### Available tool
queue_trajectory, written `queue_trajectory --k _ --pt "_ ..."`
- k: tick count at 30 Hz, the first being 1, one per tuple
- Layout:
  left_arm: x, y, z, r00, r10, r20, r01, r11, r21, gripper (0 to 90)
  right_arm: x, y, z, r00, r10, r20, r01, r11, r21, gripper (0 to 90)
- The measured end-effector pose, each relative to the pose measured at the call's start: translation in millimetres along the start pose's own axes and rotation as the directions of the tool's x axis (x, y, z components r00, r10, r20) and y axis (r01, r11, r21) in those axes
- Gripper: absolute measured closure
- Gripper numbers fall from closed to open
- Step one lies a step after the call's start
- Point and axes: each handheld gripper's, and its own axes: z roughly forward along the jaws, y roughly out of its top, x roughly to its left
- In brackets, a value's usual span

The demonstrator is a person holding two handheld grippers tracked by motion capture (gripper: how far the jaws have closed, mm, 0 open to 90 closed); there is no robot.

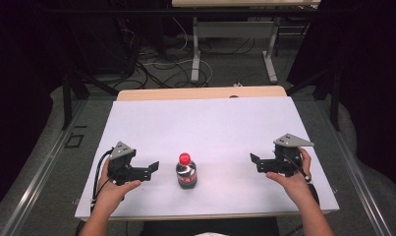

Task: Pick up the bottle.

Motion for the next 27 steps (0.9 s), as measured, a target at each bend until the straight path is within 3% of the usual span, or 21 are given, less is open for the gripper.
queue_trajectory --k 2,8,10,16,18,23,24,27 --pt "-1.8 0.8 0.2 0.9999 -0.006 0.009 0.006 1.0000 0.001 0.6 1.6 -1.0 0.6 1.0000 0.000 -0.006 0.000 1.000 0.000 0.0" --pt "-12.2 5.9 -5.0 0.9969 0.047 0.063 -0.046 0.9989 -0.012 0.6 7.6 -3.8 7.9 0.9992 -0.037 -0.017 0.037 0.999 0.000 0.2" --pt "-17.8 7.2 -6.3 0.9927 0.054 0.108 -0.052 0.9984 -0.024 0.6 10.6 -3.7 8.0 0.9984 -0.052 -0.024 0.052 0.999 0.001 0.4" --pt "-32.8 8.2 -2.7 0.9848 0.089 0.149 -0.087 0.9960 -0.022 0.6 18.8 -1.3 6.3 0.9969 -0.063 -0.047 0.062 0.998 -0.018 0.8" --pt "-42.9 7.3 2.3 0.9766 0.115 0.182 -0.113 0.9934 -0.021 0.6 20.9 -1.2 6.3 0.9965 -0.069 -0.048 0.068 0.997 -0.021 0.9" --pt "-55.3 0.2 17.6 0.9714 0.126 0.201 -0.127 0.9918 -0.006 0.7 23.1 -1.5 7.8 0.9947 -0.087 -0.056 0.085 0.996 -0.022 0.9" --pt "-59.9 -3.0 25.5 0.9676 0.129 0.217 -0.133 0.9911 0.007 1.2 23.1 -1.9 8.6 0.9943 -0.091 -0.055 0.090 0.996 -0.022 1.0" --pt "-65.2 -7.6 35.9 0.9682 0.112 0.223 -0.118 0.9929 0.013 5.4 23.9 -2.9 9.8 0.9955 -0.078 -0.054 0.077 0.997 -0.017 1.5"
